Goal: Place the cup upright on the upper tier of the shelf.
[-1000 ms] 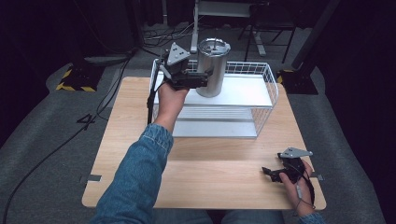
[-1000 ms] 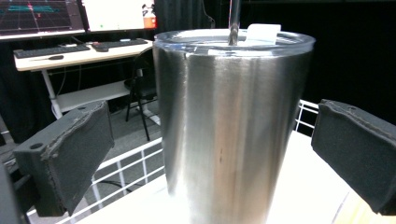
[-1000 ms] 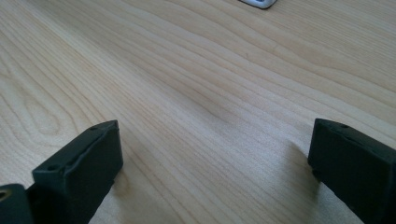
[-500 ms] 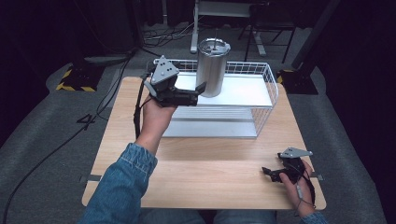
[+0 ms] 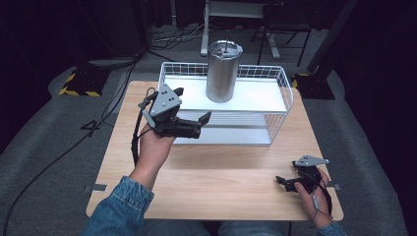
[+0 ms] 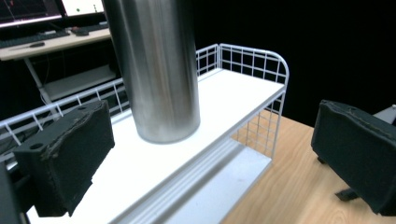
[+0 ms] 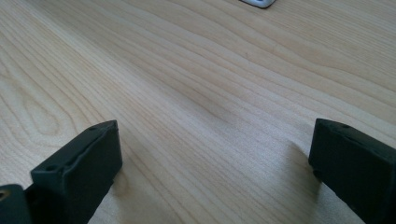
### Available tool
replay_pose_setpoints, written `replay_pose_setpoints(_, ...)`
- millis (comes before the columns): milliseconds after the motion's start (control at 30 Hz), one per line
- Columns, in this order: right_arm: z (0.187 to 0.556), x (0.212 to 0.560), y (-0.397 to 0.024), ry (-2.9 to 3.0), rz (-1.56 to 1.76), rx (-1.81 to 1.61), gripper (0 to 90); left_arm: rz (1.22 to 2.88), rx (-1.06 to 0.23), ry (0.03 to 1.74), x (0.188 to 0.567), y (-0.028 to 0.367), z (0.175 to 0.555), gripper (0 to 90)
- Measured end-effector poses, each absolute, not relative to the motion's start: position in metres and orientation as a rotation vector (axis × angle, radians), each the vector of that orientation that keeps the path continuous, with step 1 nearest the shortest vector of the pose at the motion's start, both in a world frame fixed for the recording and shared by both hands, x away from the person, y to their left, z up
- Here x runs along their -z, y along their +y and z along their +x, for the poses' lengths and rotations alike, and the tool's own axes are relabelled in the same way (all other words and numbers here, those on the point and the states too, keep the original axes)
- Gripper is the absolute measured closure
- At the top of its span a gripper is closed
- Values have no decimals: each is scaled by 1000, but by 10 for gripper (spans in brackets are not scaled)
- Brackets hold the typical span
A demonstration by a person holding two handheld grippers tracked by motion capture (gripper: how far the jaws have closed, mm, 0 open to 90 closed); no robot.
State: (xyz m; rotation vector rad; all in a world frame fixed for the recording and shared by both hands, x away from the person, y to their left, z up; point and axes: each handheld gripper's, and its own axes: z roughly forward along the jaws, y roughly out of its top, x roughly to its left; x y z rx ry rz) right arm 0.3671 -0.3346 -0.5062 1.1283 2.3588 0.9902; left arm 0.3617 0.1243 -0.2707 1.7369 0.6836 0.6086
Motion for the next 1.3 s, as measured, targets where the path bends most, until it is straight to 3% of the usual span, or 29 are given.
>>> replay_pose_setpoints(633,367,506,-335,2358,1128,-990,30,1802,-600,702,328,147,329,0)
replay_pose_setpoints(1300,367,506,-335,2358,1128,-990,29,1916,-503,830,416,176,317,18)
